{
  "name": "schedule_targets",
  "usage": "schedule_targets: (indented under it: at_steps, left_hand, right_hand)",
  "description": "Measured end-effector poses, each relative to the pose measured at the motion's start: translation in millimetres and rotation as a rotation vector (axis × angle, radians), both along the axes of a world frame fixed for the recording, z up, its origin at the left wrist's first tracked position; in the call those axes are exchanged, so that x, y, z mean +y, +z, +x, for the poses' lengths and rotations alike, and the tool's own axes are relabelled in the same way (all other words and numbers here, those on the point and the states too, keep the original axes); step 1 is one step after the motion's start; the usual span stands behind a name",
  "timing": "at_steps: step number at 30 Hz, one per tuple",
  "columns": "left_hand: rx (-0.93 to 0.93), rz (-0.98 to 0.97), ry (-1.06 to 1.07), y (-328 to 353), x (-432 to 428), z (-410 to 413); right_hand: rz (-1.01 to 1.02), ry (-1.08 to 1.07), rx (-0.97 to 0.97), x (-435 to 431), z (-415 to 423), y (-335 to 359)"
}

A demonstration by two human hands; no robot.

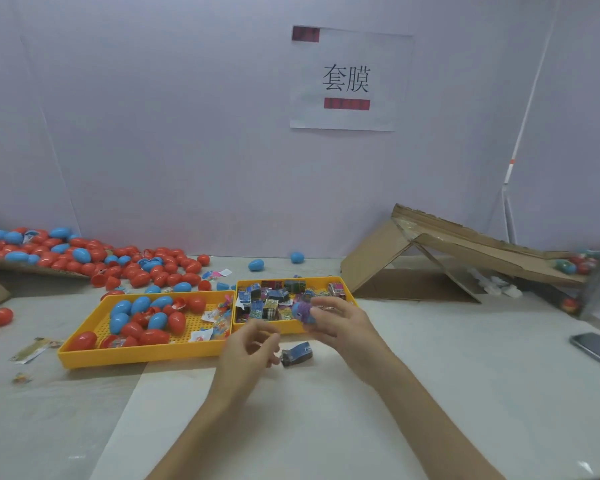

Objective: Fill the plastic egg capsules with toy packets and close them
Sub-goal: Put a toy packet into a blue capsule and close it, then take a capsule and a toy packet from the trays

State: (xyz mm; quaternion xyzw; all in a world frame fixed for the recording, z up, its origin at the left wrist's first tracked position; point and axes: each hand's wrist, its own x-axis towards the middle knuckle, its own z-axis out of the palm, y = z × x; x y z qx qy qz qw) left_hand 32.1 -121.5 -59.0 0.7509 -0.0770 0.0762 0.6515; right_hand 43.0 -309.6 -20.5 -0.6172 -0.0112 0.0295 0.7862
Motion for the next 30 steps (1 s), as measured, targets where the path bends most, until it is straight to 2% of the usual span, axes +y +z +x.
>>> schedule_targets:
  at_steps: [2,5,6,7,9,11,14,19,23,27,30]
  left_hand:
    - [-0.082,0.173,-0.011,-4.1,-2.3,-1.5]
    - [-0.069,0.212,-0.035,-5.4,-1.1,-0.5]
    - [-0.064,0.224,-0.027,-5.9,-0.7,-0.1]
    - [-0.069,0.244,-0.019,-6.3,-0.3,0.0]
    - [-0.109,0.32,-0.003,-7.3,-0.6,-0.3]
    - [-0.181,0.415,0.026,-9.8,-0.9,-1.3]
    - [-0.224,0.52,0.034,-11.3,1.0,-2.8]
    - [-0.226,0.484,0.094,-11.7,5.1,-1.9]
    - [-0.281,0.51,0.168,-12.6,5.9,-1.2]
    - [-0.347,0.54,0.347,-0.7,13.9,3.1]
    - [-0.326,0.682,0.53,14.2,32.2,16.6]
  right_hand:
    - [0.15,0.004,0.004,-7.3,24.2,26.8]
    - [0.552,-0.246,-0.077,-38.5,68.5,77.7]
    - [0.613,-0.332,-0.068,-49.0,78.4,88.1]
    - [0.582,-0.391,-0.041,-56.0,84.8,89.8]
    - [0.288,-0.452,0.009,-56.5,85.1,71.9]
    - [-0.008,-0.422,-0.021,-44.8,76.8,40.8]
    - [-0.218,-0.392,-0.11,-27.8,57.7,0.5]
    - [-0.658,-0.415,-0.39,-13.7,35.0,-40.9]
    - [-0.813,-0.353,-0.489,-14.2,28.2,-45.9]
    - [-0.923,-0.346,-0.606,-9.7,25.7,-50.1]
    - [-1.014,-0.318,-0.693,-5.9,26.4,-49.3]
